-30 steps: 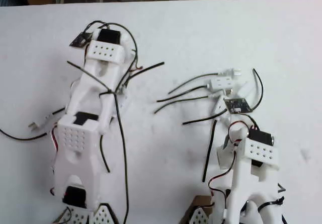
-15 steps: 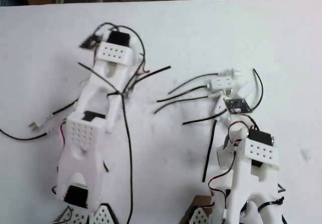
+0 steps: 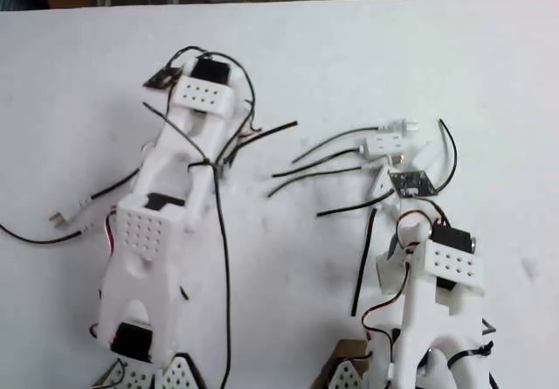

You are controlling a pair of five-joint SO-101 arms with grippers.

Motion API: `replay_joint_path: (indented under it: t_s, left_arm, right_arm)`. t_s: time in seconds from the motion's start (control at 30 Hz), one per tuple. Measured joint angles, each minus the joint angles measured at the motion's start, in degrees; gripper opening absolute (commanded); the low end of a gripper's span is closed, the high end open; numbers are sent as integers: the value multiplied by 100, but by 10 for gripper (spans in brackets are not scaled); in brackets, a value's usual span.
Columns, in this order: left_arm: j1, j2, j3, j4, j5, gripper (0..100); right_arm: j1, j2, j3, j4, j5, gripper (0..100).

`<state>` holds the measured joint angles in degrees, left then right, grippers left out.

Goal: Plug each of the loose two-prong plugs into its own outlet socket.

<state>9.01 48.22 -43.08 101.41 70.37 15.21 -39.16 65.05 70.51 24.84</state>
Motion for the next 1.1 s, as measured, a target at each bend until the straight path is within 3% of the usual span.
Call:
replay_joint_path:
  t_s: [0.27,0.57,0.87,1.1]
  left_arm:
    - [-167,114,0,44,-2207,239]
    - [-343,-519,9,26,-4466,245]
    - [-457,-712,9,35,-7815,242]
    - [-809,114,9,26,-9925,242]
  right_arm:
    - [0,0,0,0,35,21]
    - [0,0,0,0,44,21]
    - [0,0,0,0,44,21]
    - [0,0,0,0,44,21]
